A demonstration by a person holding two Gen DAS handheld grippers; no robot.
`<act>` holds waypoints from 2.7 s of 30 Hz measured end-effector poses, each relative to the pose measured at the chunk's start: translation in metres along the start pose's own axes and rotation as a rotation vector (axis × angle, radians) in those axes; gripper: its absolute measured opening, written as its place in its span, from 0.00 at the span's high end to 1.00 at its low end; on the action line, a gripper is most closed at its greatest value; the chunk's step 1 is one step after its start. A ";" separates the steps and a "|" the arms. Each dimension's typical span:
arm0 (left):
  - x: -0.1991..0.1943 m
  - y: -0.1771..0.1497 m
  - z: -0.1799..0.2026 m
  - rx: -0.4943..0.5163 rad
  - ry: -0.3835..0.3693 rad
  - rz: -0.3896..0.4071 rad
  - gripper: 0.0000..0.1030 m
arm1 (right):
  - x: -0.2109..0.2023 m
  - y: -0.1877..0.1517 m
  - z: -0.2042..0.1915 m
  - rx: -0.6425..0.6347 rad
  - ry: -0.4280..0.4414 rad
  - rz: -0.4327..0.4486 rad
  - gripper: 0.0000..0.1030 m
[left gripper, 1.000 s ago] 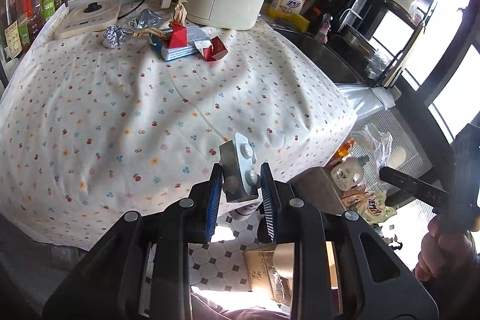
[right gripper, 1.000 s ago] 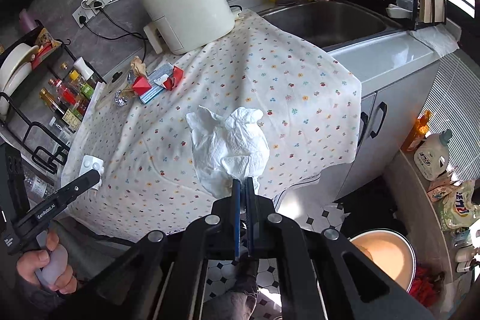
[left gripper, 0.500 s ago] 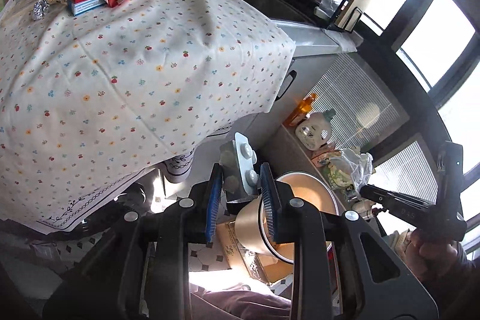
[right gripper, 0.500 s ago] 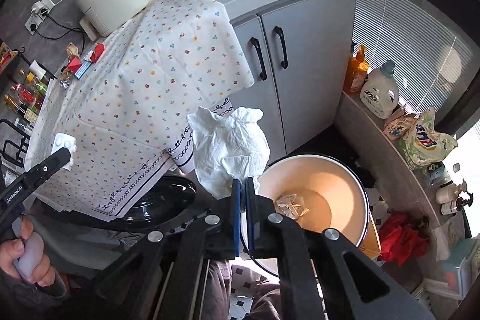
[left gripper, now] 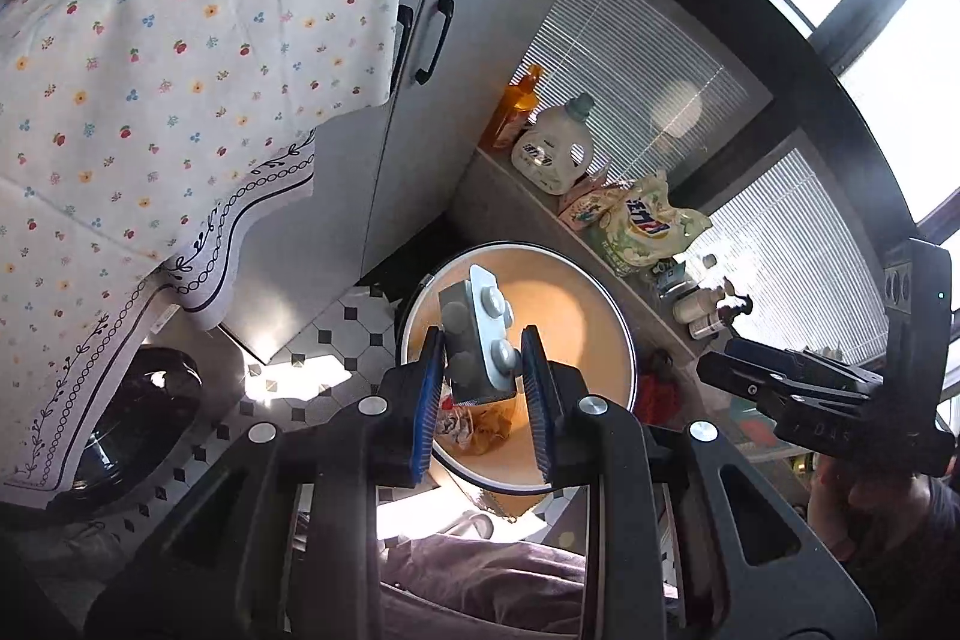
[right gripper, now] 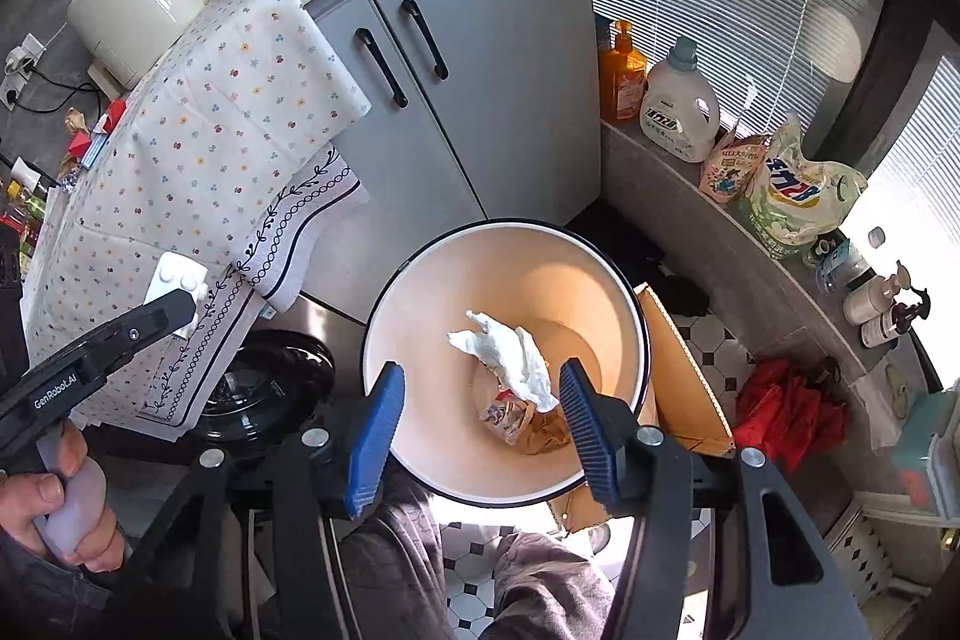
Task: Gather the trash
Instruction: 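Carry blister and tissue to the bucket and open both tools over it, then bring both tools back over the counter trash, then grasp the brown paper with the left tool while the right tool grasps the red wrapper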
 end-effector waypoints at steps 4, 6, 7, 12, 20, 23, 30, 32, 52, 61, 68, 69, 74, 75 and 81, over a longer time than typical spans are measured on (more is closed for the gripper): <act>0.023 -0.003 0.022 0.024 -0.032 -0.033 0.75 | -0.009 -0.009 0.028 0.046 -0.027 0.001 0.47; 0.035 -0.004 0.035 0.042 -0.048 -0.052 0.75 | -0.016 -0.010 0.042 0.074 -0.040 0.013 0.45; 0.041 -0.005 0.041 0.051 -0.057 -0.061 0.75 | -0.021 -0.010 0.050 0.088 -0.052 0.022 0.44; 0.064 -0.005 0.073 0.097 -0.110 -0.101 0.74 | -0.039 -0.010 0.076 0.144 -0.090 0.059 0.43; 0.055 0.012 0.094 0.131 -0.158 -0.072 0.28 | -0.052 -0.001 0.085 0.176 -0.100 0.090 0.39; 0.044 0.021 0.078 0.112 -0.140 -0.053 0.22 | -0.052 0.006 0.076 0.175 -0.099 0.101 0.32; 0.003 0.048 0.028 0.080 -0.089 0.008 0.17 | -0.057 0.036 0.030 0.156 -0.084 0.150 0.11; -0.013 0.057 0.011 0.072 -0.071 0.034 0.16 | -0.060 0.047 0.013 0.144 -0.079 0.167 0.09; -0.188 0.135 -0.197 -0.094 0.118 0.332 0.08 | -0.068 0.137 -0.221 -0.065 0.060 0.273 0.08; -0.243 0.152 -0.288 -0.159 0.174 0.419 0.08 | -0.059 0.157 -0.310 -0.145 0.106 0.316 0.08; -0.266 0.162 -0.349 -0.198 0.209 0.460 0.14 | -0.043 0.172 -0.369 -0.176 0.124 0.322 0.08; -0.267 0.164 -0.358 -0.205 0.211 0.458 0.17 | -0.041 0.173 -0.378 -0.183 0.125 0.323 0.08; -0.268 0.172 -0.398 -0.230 0.207 0.450 0.24 | -0.030 0.180 -0.414 -0.202 0.141 0.329 0.08; -0.267 0.174 -0.404 -0.233 0.205 0.447 0.25 | -0.028 0.182 -0.420 -0.203 0.143 0.328 0.08; -0.254 0.189 -0.432 -0.236 0.177 0.422 0.26 | -0.017 0.186 -0.453 -0.228 0.138 0.322 0.08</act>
Point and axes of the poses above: each gripper's, at about its wrist camera, not at the fingertips, and x roughly the way its jaws point, z to its right, y to its top, the point moved 9 cm from there along x, roughly the way its jaws point, and after that the axes turned 2 degrees about -y, right-handed, at the moved point
